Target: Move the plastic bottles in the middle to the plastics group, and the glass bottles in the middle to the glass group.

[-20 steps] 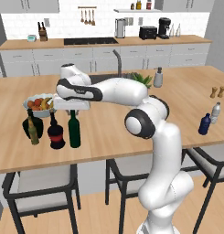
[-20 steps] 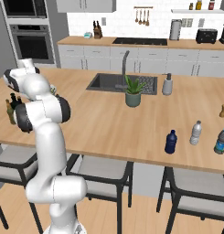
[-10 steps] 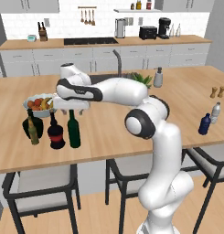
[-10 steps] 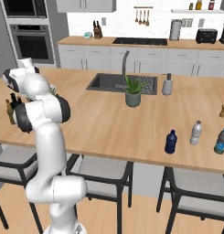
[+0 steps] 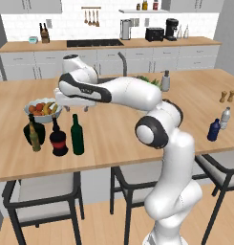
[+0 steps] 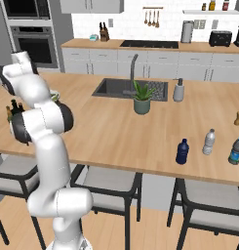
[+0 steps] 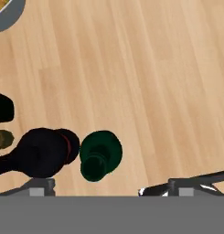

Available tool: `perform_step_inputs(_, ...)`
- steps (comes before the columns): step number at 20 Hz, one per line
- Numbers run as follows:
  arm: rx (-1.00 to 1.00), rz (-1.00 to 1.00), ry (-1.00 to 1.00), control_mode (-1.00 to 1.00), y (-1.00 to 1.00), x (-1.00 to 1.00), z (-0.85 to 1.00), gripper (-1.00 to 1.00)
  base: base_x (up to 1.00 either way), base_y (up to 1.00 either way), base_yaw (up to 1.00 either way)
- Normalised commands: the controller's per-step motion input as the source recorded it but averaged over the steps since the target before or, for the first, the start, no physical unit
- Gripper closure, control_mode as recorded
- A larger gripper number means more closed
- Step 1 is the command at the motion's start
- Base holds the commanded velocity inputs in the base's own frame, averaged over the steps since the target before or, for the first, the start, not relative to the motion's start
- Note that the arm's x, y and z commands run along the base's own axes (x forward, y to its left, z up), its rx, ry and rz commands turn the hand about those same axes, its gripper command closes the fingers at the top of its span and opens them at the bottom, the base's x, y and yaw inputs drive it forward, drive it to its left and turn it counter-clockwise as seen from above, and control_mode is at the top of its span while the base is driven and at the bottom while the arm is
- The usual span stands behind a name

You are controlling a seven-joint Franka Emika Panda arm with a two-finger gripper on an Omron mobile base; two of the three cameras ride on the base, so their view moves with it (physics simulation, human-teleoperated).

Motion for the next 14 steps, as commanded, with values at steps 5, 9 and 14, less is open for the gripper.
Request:
perform_step_inputs(5, 0.0, 0.0, 0.0, -1.0, -0.82, -0.42, 0.51, -1.0, 0.0, 0.0, 0.0)
perform_step_inputs(9, 0.02, 0.02, 0.0, -1.0, -1.0, -0.53, 0.42, -1.0, 0.0, 0.0, 0.0)
perform_step_inputs(14, 0.04, 0.05, 0.0, -1.0, -1.0, -0.71, 0.41, -1.0, 0.0, 0.0, 0.0)
